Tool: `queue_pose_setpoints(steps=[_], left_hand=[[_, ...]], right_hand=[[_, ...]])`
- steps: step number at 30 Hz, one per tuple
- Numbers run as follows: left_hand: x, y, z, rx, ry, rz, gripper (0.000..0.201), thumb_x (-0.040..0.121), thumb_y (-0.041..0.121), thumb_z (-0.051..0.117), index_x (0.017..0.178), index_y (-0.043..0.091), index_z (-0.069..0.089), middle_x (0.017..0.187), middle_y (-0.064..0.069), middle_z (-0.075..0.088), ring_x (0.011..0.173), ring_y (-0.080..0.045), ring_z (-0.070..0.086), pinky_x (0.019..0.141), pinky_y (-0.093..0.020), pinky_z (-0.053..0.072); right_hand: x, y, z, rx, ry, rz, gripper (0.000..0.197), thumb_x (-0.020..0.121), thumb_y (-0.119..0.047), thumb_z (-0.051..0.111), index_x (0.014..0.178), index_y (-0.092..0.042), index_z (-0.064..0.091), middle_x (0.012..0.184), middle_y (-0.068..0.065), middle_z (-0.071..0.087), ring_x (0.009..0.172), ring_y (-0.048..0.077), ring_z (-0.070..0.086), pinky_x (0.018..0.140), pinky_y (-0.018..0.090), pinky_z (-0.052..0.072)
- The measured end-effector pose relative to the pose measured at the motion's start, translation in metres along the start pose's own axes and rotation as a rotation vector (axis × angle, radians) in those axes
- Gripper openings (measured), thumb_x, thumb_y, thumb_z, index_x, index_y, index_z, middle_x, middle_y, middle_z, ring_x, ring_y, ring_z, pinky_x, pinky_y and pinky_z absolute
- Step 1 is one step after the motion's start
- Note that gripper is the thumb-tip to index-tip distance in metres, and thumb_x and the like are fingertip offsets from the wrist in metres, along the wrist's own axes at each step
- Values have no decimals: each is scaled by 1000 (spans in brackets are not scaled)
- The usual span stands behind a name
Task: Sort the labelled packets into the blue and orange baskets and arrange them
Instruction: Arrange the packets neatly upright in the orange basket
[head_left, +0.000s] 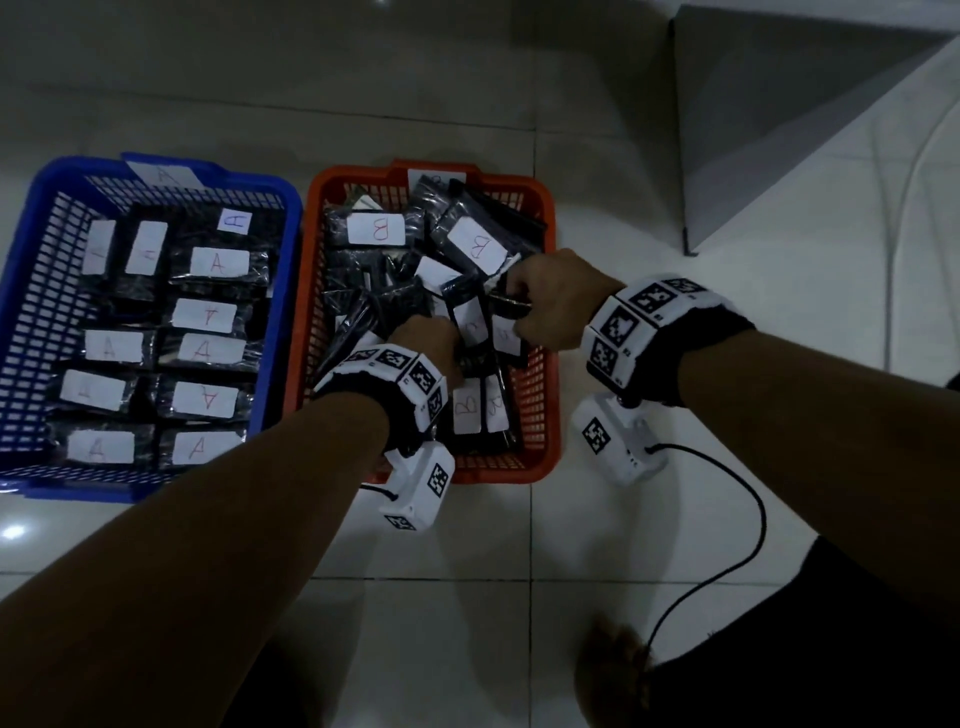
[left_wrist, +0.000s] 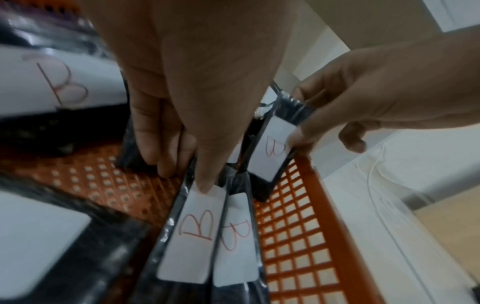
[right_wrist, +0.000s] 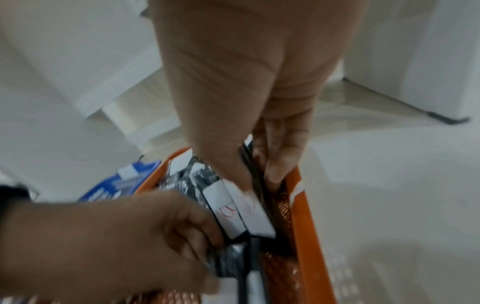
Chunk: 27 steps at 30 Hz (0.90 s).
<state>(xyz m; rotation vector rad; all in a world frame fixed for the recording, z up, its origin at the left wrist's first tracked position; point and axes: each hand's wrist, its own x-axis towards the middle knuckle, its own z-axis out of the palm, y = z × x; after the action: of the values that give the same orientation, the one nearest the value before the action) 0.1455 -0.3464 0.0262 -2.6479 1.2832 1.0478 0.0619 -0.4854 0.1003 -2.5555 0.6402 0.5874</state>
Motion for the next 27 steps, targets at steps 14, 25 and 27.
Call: queue_pose_setpoints(steps=[14, 25, 27], left_hand=[[-2, 2, -11, -134, 365, -29, 30, 75, 40, 68, 78, 10, 68, 77, -13, 66, 69, -30, 63, 58, -32, 52], [5, 11, -17, -757, 582, -141, 37, 72, 26, 80, 91, 20, 49, 69, 10, 57, 64, -3, 56, 57, -13, 42], [6, 9, -20, -793, 574, -72, 34, 76, 23, 77, 95, 21, 48, 74, 13, 55, 69, -6, 56, 63, -15, 44]], right_hand=[[-6, 2, 8, 153, 82, 21, 17, 79, -20, 67, 94, -12, 69, 90, 5, 67, 81, 20, 65, 67, 26, 53], [-3, 0, 30, 40, -73, -116, 30, 81, -10, 63, 110, -11, 64, 102, 1, 66, 84, 17, 62, 68, 29, 55], [0, 1, 29, 35, -93, -114, 24, 82, -12, 62, 105, -10, 66, 100, 3, 68, 82, 19, 64, 70, 31, 57]])
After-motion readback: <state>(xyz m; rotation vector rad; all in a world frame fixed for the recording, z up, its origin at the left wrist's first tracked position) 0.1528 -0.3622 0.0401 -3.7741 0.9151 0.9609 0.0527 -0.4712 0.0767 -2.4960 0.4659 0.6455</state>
